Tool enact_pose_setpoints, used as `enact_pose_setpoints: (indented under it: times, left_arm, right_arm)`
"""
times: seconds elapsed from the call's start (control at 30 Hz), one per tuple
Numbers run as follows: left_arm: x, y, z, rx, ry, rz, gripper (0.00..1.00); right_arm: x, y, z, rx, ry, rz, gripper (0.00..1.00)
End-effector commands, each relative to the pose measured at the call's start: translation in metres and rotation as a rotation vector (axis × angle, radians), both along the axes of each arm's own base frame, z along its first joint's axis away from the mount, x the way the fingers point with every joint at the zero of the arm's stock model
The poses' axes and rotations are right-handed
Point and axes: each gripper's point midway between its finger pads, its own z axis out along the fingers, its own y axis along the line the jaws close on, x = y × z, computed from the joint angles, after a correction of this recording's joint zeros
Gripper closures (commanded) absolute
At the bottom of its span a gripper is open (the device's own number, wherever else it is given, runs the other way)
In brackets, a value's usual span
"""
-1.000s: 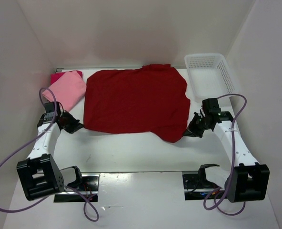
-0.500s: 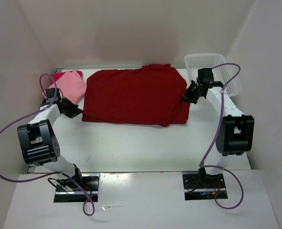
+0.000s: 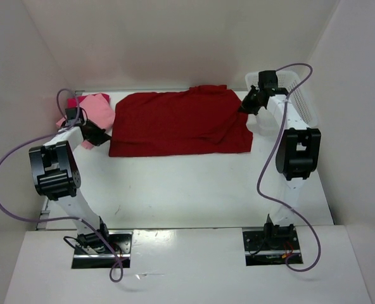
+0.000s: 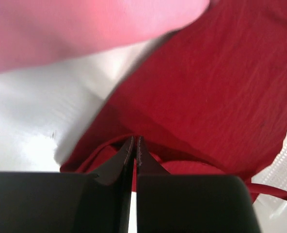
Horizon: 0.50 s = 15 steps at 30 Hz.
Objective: Fold and stack the t-shirts
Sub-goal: Fold the flattened tshirt in 1/3 of the way
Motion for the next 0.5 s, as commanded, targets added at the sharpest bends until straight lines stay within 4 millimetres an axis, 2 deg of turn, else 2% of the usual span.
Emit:
enact_pose_setpoints:
  times: [0.0,0.03,0.1,0.13,0.2,0.27,0.37,0.4,0.43,0.47]
  left_arm:
    - [0.023,0.007,0.003,0.019,-0.036,0.025,0.97]
    - [0.026,0.008,0.006,0.022,-0.045,0.025,0.97]
    - [0.031,0.012,0.001,0.028,-0.037,0.032,0.94]
    - [0.031,0.013,0.0,0.035,-0.035,0.038,0.94]
    - [0.035,0.014,-0.011,0.031,-0.018,0.037,0.9]
    - [0.037,0.015,-0.012,0.03,-0.018,0.037,0.83]
    - [0.034,0.013,-0.016,0.019,-0.017,0.051,0.72]
    - [0.038,0.015,-0.004,0.028,-0.053,0.052,0.63]
    - [0.034,0.017,-0.003,0.051,-0.052,0.056,0.6]
    - [0.034,0.017,0.013,0.058,-0.08,0.057,0.57]
  right_arm:
    - [0.03,-0.012,0.016,-0.043,-0.08,-0.022,1.0]
    - [0.033,-0.012,0.007,-0.044,-0.064,-0.022,1.0]
    - [0.044,-0.014,0.012,-0.05,-0.087,-0.029,1.0]
    - [0.048,-0.014,0.001,-0.05,-0.071,-0.028,1.0]
    - [0.057,-0.015,0.0,-0.057,-0.077,-0.035,1.0]
    - [0.065,-0.015,-0.005,-0.057,-0.078,-0.035,1.0]
    - [0.067,-0.01,-0.005,-0.031,-0.077,-0.025,0.88]
    - [0.069,-0.01,-0.003,-0.03,-0.087,-0.025,0.78]
    - [0.068,-0.009,0.006,-0.022,-0.103,-0.018,0.73]
    - [0.066,-0.006,0.02,-0.012,-0.126,-0.009,0.7]
